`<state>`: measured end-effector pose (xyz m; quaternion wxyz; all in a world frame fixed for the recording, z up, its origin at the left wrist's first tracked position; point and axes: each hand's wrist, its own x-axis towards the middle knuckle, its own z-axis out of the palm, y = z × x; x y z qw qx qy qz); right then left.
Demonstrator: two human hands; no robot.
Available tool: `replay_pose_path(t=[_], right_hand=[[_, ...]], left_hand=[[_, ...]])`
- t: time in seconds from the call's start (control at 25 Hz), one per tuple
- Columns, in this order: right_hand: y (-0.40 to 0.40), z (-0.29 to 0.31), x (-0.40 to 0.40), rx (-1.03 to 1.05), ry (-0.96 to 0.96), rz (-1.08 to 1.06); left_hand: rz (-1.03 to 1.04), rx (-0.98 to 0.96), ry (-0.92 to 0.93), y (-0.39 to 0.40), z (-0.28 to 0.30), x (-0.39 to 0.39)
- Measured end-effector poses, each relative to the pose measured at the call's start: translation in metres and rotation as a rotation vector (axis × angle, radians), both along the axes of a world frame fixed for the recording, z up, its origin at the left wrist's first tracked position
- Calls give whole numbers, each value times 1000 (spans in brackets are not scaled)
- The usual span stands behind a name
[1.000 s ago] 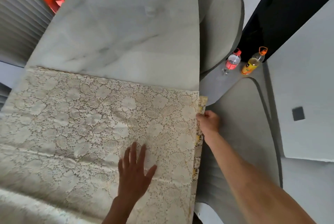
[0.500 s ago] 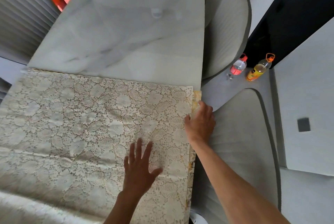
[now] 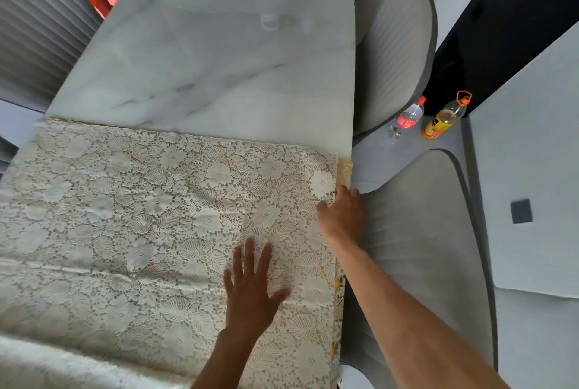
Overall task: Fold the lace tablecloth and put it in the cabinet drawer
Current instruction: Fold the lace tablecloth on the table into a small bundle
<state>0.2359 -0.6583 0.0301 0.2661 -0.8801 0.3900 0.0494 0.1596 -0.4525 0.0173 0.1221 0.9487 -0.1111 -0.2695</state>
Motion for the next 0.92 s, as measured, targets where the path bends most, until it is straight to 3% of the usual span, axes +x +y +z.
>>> replay_pose_path(t=[0.12,0.32,0.92], right_hand=[[-1,-6,-3,20,-98,-45],[-14,-12,-3,182,-67,-162],[-27,-11,-18,328,-175,-262]], left_hand=[[-6,8,-5,-1,1,0],[-53,45,-58,2,7,-3],[-136,55,-31,-5,6,-18]])
